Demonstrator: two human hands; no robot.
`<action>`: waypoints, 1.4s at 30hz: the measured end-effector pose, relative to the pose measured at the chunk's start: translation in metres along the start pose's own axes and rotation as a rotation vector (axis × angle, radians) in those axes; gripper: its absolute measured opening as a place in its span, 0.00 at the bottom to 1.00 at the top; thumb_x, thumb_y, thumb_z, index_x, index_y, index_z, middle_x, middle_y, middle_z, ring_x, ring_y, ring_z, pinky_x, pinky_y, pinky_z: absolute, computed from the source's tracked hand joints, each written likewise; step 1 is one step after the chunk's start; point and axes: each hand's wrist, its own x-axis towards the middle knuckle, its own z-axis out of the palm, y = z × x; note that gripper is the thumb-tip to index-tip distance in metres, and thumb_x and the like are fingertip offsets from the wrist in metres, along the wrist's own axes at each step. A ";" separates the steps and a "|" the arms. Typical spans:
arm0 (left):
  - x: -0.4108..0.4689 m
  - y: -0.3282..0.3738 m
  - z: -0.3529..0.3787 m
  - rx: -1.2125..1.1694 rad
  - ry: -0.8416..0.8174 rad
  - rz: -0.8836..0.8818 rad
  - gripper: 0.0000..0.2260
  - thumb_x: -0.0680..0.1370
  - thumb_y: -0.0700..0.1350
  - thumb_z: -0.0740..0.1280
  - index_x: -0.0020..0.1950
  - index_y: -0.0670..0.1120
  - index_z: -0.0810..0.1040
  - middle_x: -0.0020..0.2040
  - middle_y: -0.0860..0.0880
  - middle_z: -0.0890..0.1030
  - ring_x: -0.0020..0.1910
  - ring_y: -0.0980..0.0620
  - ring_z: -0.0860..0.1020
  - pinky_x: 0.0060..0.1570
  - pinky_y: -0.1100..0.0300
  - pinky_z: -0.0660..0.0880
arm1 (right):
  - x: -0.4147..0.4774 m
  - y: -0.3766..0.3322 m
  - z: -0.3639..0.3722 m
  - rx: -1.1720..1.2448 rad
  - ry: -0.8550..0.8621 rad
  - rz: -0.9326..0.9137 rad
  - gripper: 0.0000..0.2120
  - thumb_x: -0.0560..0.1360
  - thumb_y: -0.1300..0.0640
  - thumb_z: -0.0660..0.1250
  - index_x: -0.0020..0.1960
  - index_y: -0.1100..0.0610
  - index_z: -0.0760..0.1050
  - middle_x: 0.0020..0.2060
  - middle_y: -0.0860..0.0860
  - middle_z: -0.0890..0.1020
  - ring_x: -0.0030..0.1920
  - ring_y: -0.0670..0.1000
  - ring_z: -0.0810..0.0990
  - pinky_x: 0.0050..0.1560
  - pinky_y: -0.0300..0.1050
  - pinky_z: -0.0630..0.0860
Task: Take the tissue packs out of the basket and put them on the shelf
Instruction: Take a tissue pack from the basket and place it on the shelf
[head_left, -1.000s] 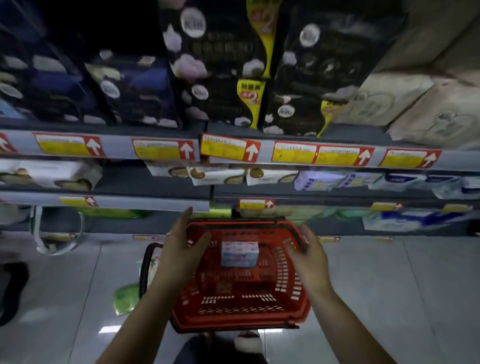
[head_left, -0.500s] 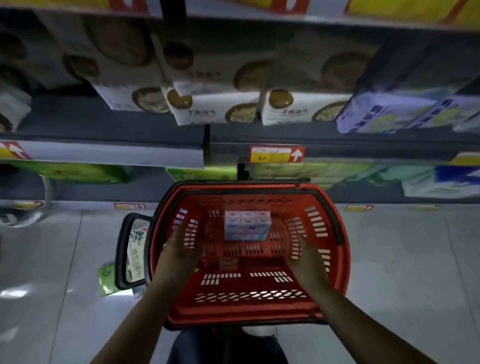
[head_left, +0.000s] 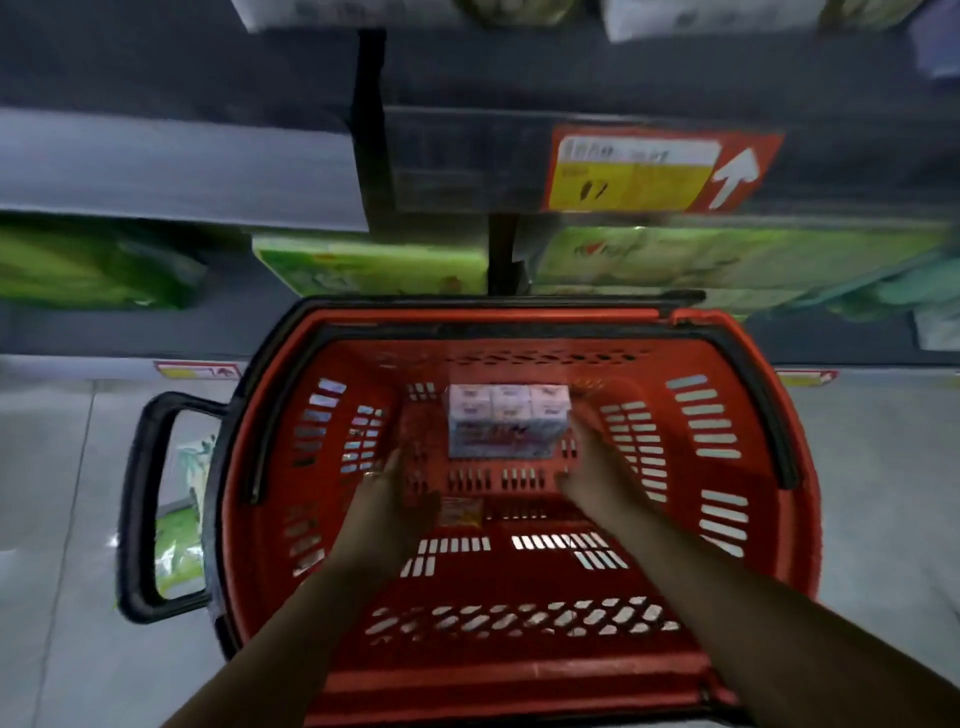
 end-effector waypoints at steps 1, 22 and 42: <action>0.005 -0.006 0.003 0.020 -0.046 0.007 0.29 0.74 0.34 0.70 0.64 0.63 0.66 0.55 0.56 0.80 0.51 0.59 0.80 0.50 0.69 0.77 | 0.010 -0.002 0.000 -0.015 0.015 -0.007 0.40 0.71 0.67 0.68 0.77 0.50 0.54 0.70 0.54 0.68 0.57 0.53 0.78 0.46 0.41 0.77; 0.071 -0.044 0.062 0.559 -0.143 -0.057 0.47 0.74 0.46 0.70 0.77 0.45 0.35 0.79 0.48 0.39 0.77 0.43 0.39 0.75 0.42 0.51 | 0.004 0.037 0.043 0.356 -0.056 -0.023 0.14 0.77 0.45 0.63 0.59 0.47 0.65 0.50 0.50 0.82 0.45 0.46 0.84 0.42 0.47 0.83; 0.081 -0.056 0.077 0.740 -0.120 -0.046 0.28 0.79 0.46 0.61 0.76 0.42 0.53 0.75 0.41 0.61 0.72 0.39 0.63 0.64 0.45 0.68 | -0.008 0.047 0.039 0.367 0.042 -0.068 0.17 0.73 0.43 0.66 0.53 0.50 0.65 0.44 0.45 0.79 0.37 0.32 0.79 0.33 0.30 0.76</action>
